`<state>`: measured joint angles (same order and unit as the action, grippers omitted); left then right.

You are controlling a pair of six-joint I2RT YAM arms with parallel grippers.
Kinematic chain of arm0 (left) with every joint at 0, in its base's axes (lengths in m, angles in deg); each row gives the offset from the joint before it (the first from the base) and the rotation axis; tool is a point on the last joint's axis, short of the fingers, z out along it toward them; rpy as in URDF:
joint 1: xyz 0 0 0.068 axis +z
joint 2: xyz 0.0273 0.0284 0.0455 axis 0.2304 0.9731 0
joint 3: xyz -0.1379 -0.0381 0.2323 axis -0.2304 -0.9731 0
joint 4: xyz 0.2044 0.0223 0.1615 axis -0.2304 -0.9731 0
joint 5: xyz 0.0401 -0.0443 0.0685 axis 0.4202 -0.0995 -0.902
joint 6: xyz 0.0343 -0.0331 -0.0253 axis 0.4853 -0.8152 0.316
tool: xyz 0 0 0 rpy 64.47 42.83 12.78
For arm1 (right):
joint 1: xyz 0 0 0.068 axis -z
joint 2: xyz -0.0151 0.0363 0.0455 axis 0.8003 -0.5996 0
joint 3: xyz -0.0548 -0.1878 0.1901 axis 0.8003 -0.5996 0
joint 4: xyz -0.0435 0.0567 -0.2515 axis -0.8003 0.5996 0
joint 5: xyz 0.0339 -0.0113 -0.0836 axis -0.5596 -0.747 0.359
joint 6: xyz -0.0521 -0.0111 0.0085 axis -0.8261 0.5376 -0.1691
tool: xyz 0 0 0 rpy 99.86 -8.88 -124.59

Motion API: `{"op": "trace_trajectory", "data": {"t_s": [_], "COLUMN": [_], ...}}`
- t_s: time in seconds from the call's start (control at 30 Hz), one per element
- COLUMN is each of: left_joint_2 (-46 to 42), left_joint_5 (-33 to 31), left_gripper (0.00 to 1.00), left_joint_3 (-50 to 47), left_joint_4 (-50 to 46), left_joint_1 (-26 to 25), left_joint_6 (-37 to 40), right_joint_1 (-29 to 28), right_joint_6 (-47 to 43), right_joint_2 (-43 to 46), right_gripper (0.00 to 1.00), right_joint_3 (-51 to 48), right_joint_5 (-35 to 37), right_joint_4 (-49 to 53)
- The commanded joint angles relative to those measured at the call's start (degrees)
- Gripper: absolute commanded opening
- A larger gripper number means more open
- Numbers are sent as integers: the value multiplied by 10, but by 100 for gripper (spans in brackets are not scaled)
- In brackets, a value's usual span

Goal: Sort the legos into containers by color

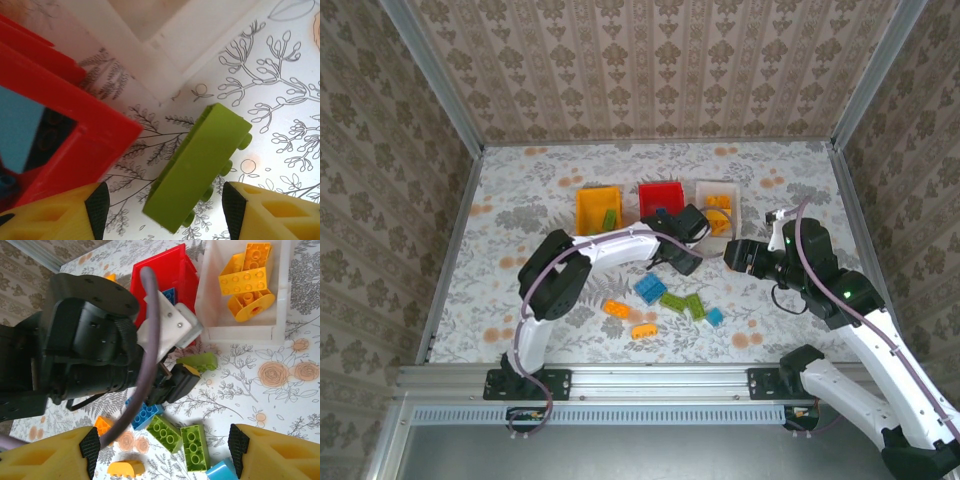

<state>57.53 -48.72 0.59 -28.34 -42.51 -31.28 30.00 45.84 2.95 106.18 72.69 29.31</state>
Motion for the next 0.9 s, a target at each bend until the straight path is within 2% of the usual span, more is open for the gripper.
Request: {"op": "trace_trajectory", "data": {"t_s": [0.0,0.13,0.23,0.33,0.5,0.7,0.87], "left_joint_2": [20,46,59,70,66,-8,-143], "left_joint_5": [7,8,12,9,-10,-40,-64], "left_gripper": [64,63,59,50,28,23,24], "left_joint_3": [32,54,64,73,69,20,-64], "left_joint_4": [-13,-20,-22,-24,-20,-7,-5], "left_joint_1": [-3,-2,-4,-8,-21,-42,-40], "left_joint_6": [23,26,26,30,32,-2,-89], "right_joint_1": [-3,-4,-3,-2,-2,-1,-1], "right_joint_6": [11,11,9,9,9,-5,-29], "right_joint_2": [5,4,4,4,5,5,-4], "right_gripper": [72,72,72,71,70,70,69], "right_joint_3": [12,13,15,16,16,23,31], "right_joint_5": [-19,-18,-14,-11,-9,-10,-30], "right_joint_4": [5,8,12,12,7,5,1]}}
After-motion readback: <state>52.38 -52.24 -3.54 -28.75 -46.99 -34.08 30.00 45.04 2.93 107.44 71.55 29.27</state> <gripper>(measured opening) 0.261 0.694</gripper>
